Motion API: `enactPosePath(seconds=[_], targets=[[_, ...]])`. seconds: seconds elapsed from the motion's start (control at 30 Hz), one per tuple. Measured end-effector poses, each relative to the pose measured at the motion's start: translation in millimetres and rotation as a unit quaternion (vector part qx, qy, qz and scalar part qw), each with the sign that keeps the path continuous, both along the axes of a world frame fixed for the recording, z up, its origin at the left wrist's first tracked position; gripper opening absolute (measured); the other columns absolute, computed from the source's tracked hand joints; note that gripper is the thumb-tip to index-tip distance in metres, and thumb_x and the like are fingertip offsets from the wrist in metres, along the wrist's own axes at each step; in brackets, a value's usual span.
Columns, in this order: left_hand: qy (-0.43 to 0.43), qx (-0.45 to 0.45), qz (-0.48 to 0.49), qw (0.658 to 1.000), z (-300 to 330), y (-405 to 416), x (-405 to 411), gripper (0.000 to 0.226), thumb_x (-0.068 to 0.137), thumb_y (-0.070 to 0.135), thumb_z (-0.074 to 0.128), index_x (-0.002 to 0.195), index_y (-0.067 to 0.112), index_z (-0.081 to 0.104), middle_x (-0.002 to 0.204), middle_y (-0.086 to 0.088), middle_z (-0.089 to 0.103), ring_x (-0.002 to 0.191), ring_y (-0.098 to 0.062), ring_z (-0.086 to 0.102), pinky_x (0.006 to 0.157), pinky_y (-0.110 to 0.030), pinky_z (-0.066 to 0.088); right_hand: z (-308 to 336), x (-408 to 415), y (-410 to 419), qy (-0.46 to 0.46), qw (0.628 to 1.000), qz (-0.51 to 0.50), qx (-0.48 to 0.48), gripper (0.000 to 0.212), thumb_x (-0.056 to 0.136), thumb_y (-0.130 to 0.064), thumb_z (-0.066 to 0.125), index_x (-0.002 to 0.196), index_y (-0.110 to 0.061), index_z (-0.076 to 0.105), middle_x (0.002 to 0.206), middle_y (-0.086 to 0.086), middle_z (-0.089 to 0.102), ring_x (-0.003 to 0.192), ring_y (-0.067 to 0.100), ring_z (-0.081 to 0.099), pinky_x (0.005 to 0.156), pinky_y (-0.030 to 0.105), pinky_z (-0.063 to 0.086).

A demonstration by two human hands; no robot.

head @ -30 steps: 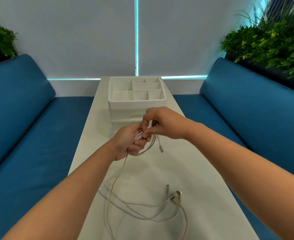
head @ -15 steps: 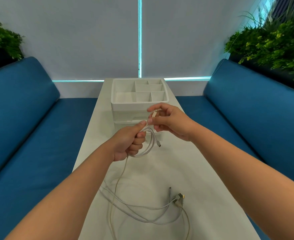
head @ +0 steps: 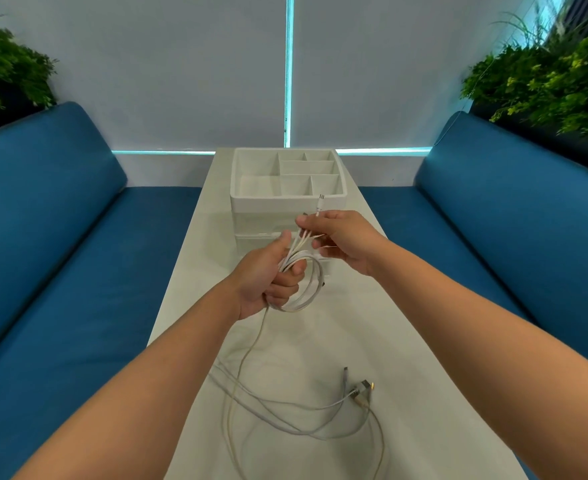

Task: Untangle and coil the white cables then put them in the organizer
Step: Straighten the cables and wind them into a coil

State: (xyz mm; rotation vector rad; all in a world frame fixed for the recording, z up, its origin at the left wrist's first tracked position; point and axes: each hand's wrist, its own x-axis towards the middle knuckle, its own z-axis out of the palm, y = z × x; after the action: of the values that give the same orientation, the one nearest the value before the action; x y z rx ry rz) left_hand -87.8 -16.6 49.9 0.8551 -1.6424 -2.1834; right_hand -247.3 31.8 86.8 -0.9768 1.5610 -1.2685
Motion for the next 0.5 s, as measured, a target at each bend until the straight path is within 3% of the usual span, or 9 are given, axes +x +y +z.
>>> enactPosePath(seconds=[0.1,0.17,0.23,0.33,0.43,0.5], targets=[[0.017,-0.003,-0.008,1.000,8.8,3.9,-0.8,0.064,0.093,0.072,0.028,0.064,0.017,0.043,0.054,0.003,0.018,0.046,-0.011,0.010,0.045,-0.025,0.010,-6.7,2.8,-2.7,0.020,0.998,-0.019,0.048,0.021,0.083,-0.032,0.072,0.089,-0.012,0.069,0.068,-0.003,0.062,0.065,0.012,0.053,0.067,0.028,0.043],[0.022,-0.015,-0.015,1.000,15.7,5.8,-3.5,0.055,0.097,0.063,0.035,0.062,0.020,0.038,0.054,0.005,0.017,0.046,-0.010,0.011,0.044,-0.024,0.009,-11.0,3.6,-2.7,-0.039,0.998,0.008,0.047,0.029,0.086,-0.040,0.067,0.094,-0.013,0.068,0.072,0.000,0.062,0.073,0.015,0.055,0.080,0.033,0.043],[0.050,0.006,-0.016,0.999,21.1,5.4,-5.4,0.051,0.101,0.053,0.035,0.061,0.021,0.036,0.051,0.007,0.018,0.041,-0.007,0.013,0.042,-0.023,0.009,-17.0,2.9,-0.9,-0.124,0.990,0.064,0.017,0.049,0.082,-0.057,0.061,0.103,-0.013,0.067,0.083,0.004,0.063,0.084,0.021,0.055,0.091,0.039,0.040],[0.113,0.061,-0.006,0.992,28.2,0.3,-6.0,0.048,0.104,0.045,0.036,0.063,0.021,0.037,0.047,0.008,0.022,0.037,-0.005,0.017,0.040,-0.021,0.010,-33.7,1.2,5.6,-0.248,0.954,0.164,-0.036,0.077,0.069,-0.074,0.058,0.112,-0.011,0.066,0.109,0.013,0.060,0.107,0.031,0.051,0.110,0.049,0.033],[0.169,0.108,-0.006,0.980,34.8,-3.6,-4.3,0.044,0.104,0.043,0.036,0.066,0.019,0.039,0.046,0.008,0.025,0.035,-0.004,0.021,0.037,-0.019,0.015,-59.1,8.3,10.4,-0.292,0.932,0.209,-0.056,0.085,0.054,-0.062,0.081,0.121,-0.014,0.059,0.113,0.012,0.061,0.111,0.030,0.053,0.106,0.047,0.032],[0.188,0.119,-0.004,0.975,38.5,-4.3,-4.1,0.043,0.103,0.042,0.037,0.067,0.019,0.040,0.047,0.009,0.026,0.034,-0.004,0.023,0.036,-0.017,0.018,-72.8,17.8,14.8,-0.249,0.936,0.249,-0.021,0.095,0.050,-0.049,0.088,0.130,-0.014,0.051,0.123,0.009,0.060,0.120,0.026,0.052,0.104,0.044,0.031]])
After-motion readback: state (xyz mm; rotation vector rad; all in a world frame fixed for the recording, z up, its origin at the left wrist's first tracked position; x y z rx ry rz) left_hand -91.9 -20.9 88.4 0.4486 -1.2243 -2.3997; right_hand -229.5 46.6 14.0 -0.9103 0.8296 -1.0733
